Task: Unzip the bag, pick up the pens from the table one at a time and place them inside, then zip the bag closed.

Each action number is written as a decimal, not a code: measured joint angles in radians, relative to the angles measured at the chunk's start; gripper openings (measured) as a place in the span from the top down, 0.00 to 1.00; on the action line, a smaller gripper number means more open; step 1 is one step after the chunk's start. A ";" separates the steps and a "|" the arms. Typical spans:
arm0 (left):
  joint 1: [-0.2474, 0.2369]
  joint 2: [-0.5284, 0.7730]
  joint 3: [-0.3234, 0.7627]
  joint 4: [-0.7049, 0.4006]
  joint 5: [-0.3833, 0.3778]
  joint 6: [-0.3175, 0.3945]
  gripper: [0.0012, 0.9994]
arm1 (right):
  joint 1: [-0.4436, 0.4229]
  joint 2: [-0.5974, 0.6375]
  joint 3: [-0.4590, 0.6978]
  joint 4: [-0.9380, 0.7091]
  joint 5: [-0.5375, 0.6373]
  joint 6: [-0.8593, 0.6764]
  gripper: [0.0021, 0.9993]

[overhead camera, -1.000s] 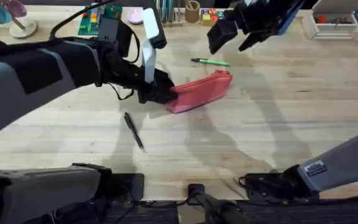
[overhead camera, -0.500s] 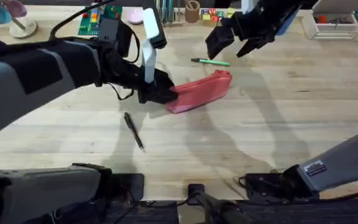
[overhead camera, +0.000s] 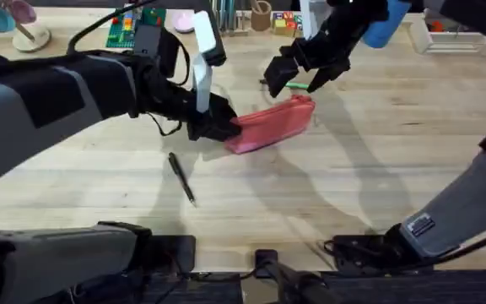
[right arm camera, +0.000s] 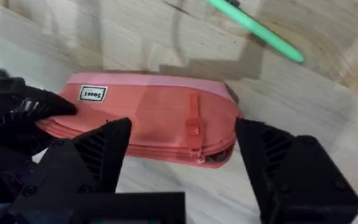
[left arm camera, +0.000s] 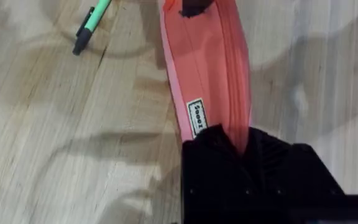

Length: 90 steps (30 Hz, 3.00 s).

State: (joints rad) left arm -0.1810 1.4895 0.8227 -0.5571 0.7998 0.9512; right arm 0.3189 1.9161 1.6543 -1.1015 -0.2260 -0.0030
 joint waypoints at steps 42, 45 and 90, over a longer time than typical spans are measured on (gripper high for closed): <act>0.000 0.000 0.000 -0.001 -0.003 0.000 0.96 | 0.001 0.002 -0.055 0.019 0.052 0.007 0.60; 0.000 0.000 0.000 -0.001 -0.003 0.000 0.96 | 0.001 0.002 -0.055 0.020 0.072 0.007 0.67; 0.000 0.000 0.000 0.008 0.001 0.000 0.96 | 0.004 0.038 0.145 -0.109 0.116 -0.005 0.97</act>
State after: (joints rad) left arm -0.1810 1.4895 0.8227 -0.5488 0.8005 0.9515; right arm 0.3232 1.9545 1.7994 -1.2110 -0.1102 -0.0077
